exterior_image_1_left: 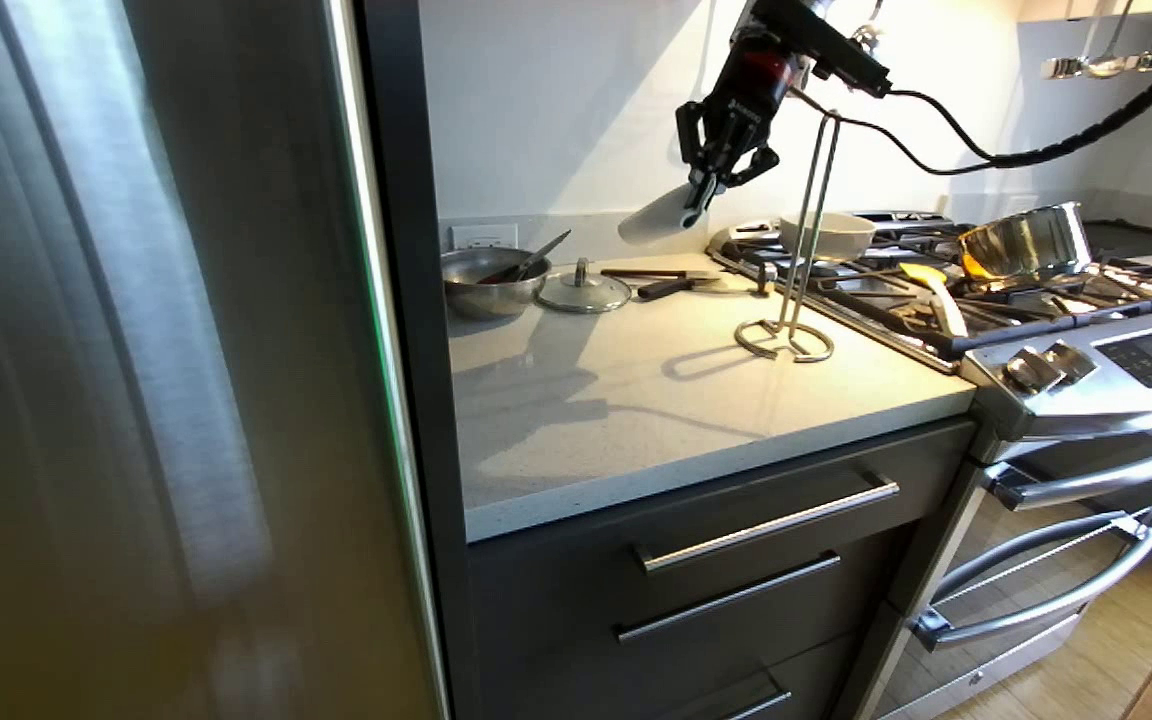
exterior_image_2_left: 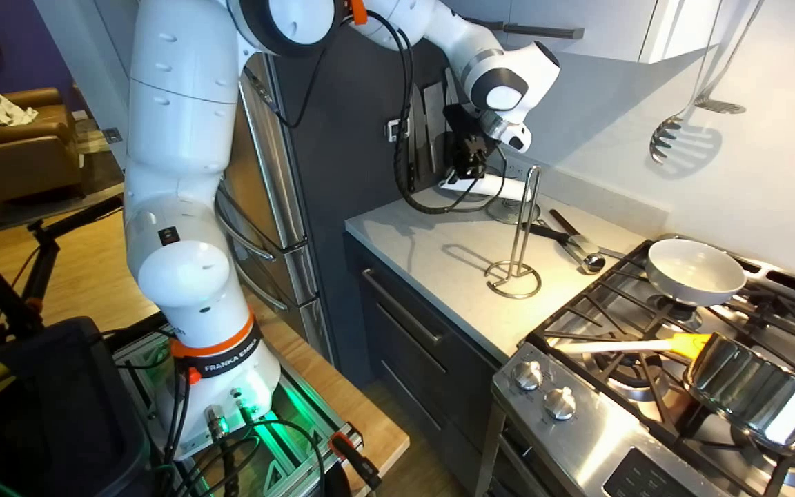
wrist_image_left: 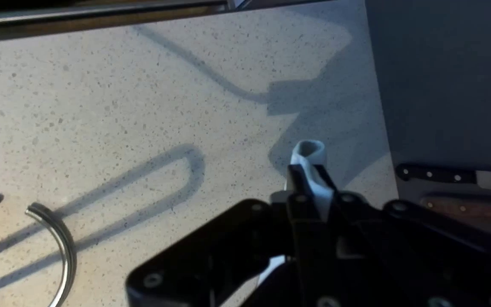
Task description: Remove the paper towel from the stand and put it upright on the cupboard
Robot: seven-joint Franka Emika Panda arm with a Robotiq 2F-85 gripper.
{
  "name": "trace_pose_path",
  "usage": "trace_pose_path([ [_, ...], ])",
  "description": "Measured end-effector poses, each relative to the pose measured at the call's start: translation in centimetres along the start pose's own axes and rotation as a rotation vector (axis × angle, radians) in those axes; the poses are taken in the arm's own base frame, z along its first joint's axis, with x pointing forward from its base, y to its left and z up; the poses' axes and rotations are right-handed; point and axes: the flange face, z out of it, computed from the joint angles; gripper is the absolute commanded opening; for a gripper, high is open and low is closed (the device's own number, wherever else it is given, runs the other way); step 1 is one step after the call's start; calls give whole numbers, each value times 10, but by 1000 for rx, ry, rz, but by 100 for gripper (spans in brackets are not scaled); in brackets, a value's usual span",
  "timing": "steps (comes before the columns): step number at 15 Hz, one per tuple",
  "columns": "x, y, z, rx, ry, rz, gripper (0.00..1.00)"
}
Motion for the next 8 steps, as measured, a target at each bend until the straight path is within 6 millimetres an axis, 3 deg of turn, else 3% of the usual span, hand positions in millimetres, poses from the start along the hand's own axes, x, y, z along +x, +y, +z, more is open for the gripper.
trace_pose_path([
  [7,-21,7,-7,66,-267,226,2],
  [8,-23,7,-6,82,-303,257,7],
])
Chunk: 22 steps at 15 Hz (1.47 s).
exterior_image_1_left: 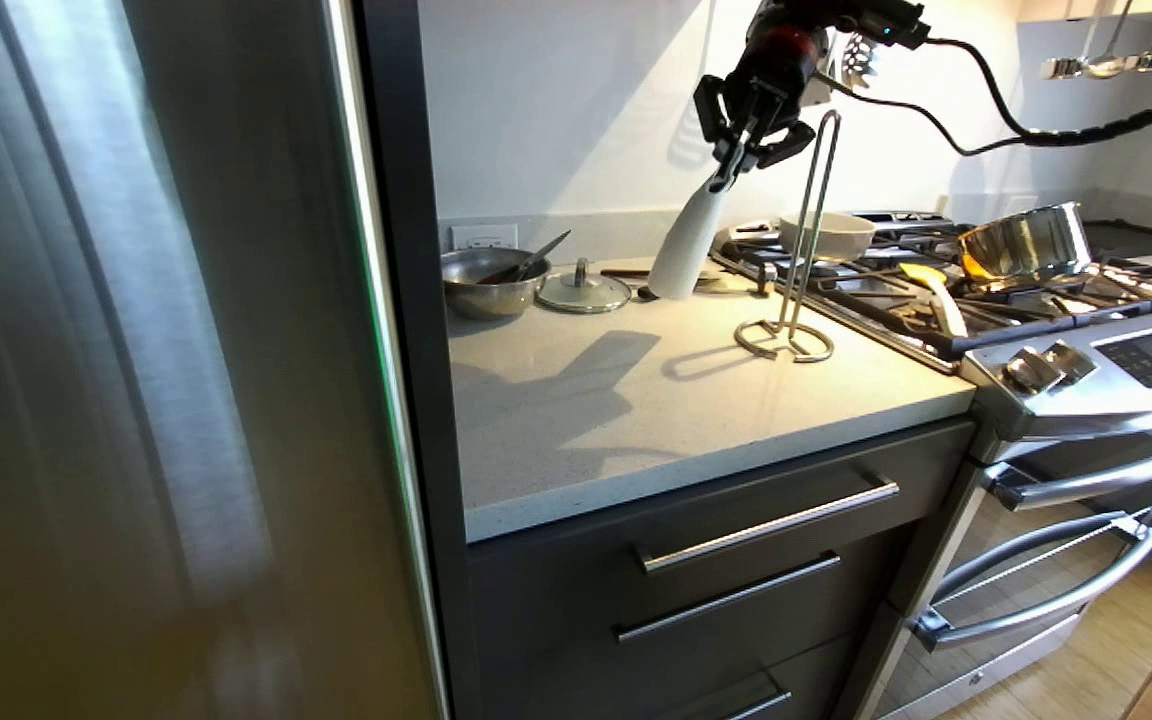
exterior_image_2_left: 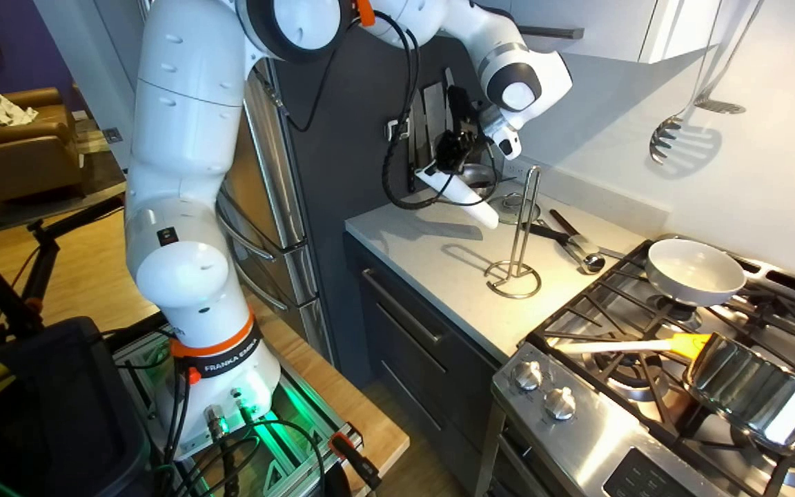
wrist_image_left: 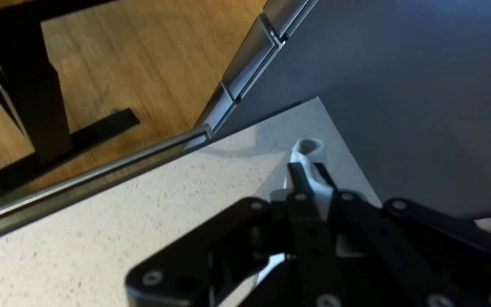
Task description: Remove the paper towel from the stand and put it upright on the cupboard
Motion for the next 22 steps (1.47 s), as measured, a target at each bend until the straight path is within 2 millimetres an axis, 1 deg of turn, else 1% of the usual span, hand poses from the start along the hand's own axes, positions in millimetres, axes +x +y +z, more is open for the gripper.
trace_pose_path([
  [3,0,0,0,1,-6,2,7],
  [4,0,-1,1,1,-6,1,2],
  [7,0,-2,1,9,-14,1,2],
  [12,-7,0,4,83,-147,71,2],
  [13,-6,1,4,92,-169,94,7],
  [17,1,5,7,107,-199,151,7],
  [18,2,5,7,108,-199,153,2],
  [20,2,4,7,116,-200,155,2],
  [22,3,2,4,171,-213,197,2],
])
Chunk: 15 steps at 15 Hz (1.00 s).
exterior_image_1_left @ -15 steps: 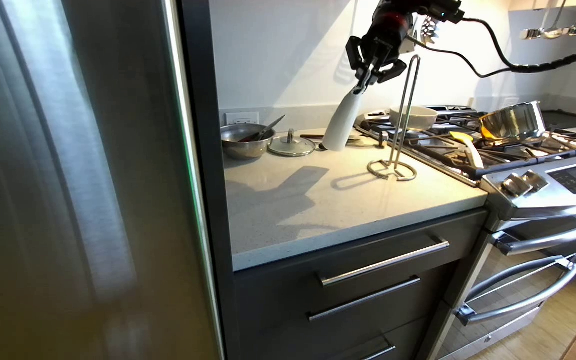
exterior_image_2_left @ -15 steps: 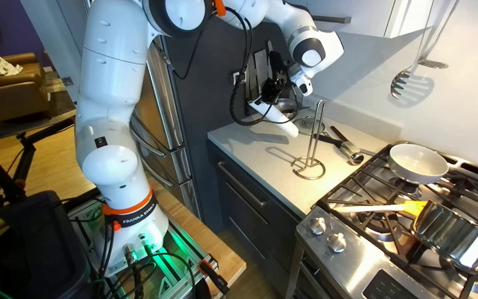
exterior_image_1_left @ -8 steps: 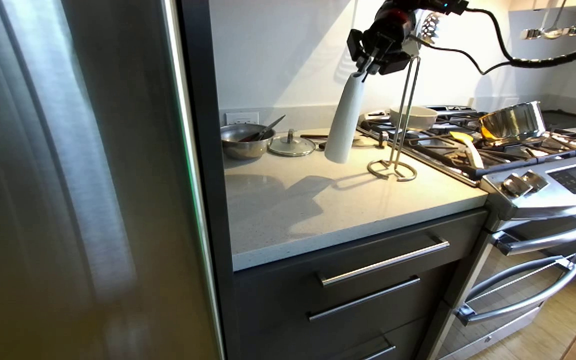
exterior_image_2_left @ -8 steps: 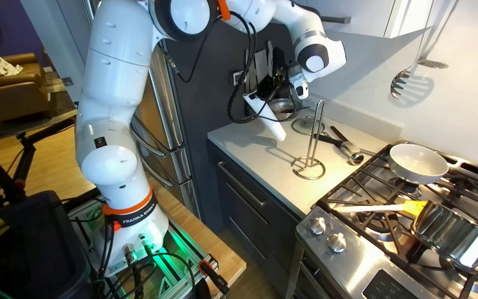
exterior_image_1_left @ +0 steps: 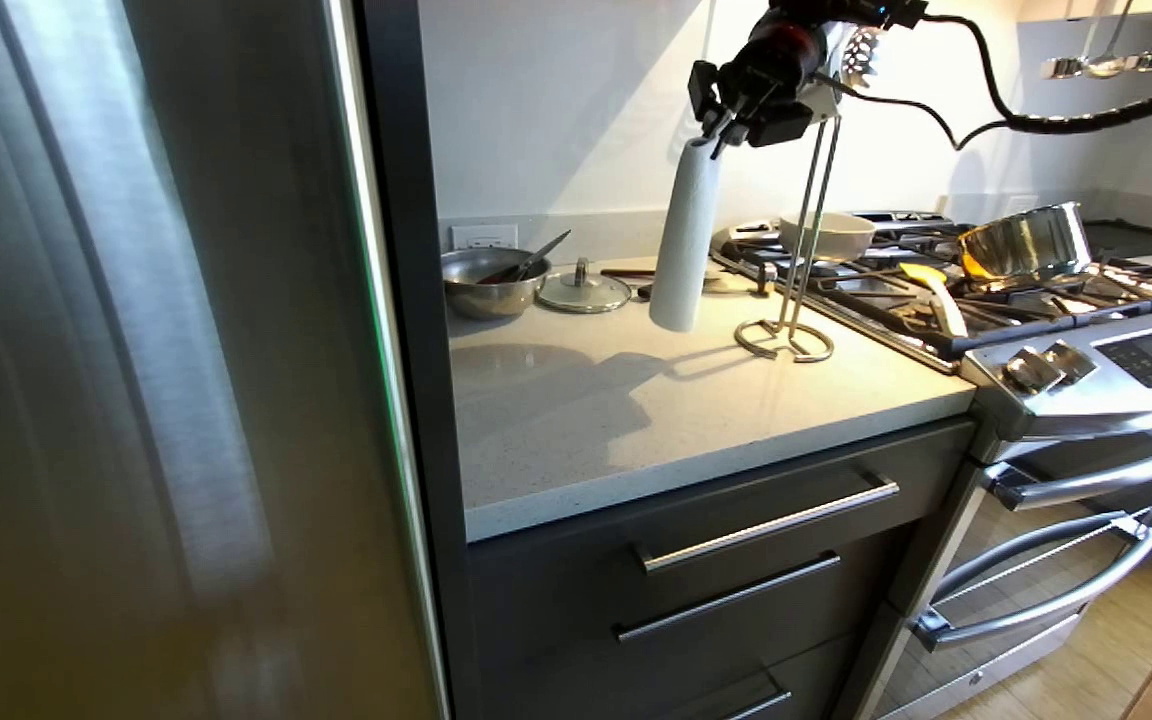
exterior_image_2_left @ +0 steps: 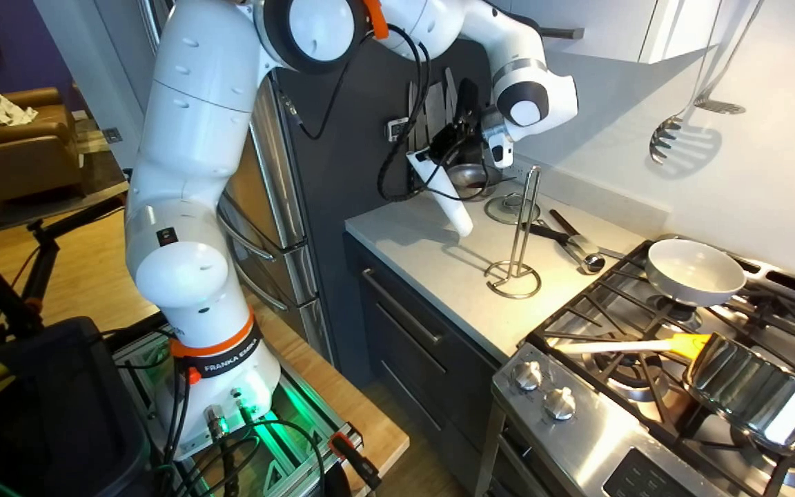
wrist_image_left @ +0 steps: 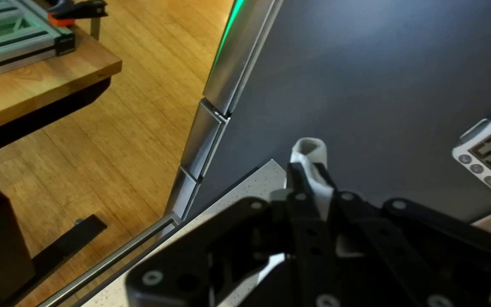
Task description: Remove the paper towel from the stand and put it upright on the cupboard
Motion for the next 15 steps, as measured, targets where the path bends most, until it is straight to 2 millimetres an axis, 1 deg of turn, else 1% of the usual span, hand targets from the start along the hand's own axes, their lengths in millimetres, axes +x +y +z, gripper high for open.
trace_pose_path([
  [5,14,3,-10,169,-66,163,2],
  [9,26,5,-12,252,-129,275,2],
  [15,27,-4,-11,326,-188,331,2],
])
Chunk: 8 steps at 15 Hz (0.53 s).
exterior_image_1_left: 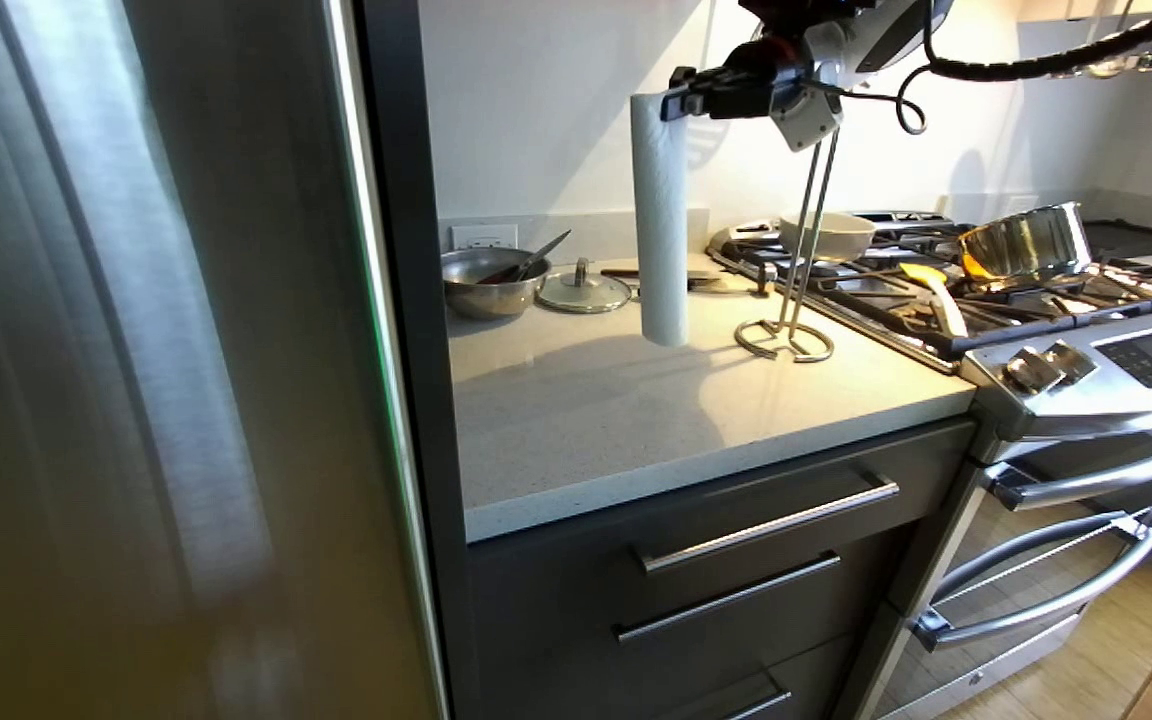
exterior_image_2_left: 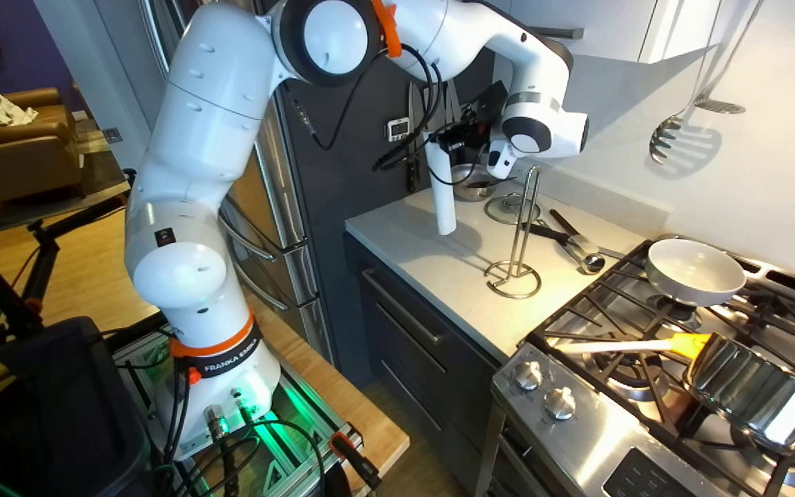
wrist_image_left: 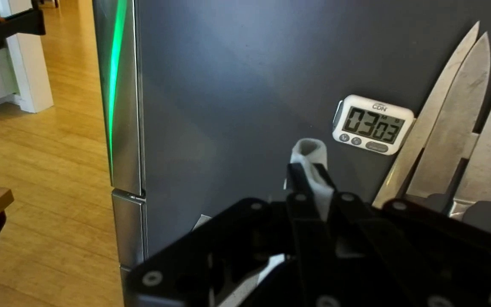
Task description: Remove the paper towel from the stand and put it upright on the cupboard
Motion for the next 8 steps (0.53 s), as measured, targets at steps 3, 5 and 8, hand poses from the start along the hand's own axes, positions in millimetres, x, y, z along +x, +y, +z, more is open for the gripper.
trace_pose_path([
  [3,0,-2,7,12,-24,3,2],
  [5,0,-6,12,23,-25,15,2],
  [8,2,-10,18,53,-6,31,2],
])
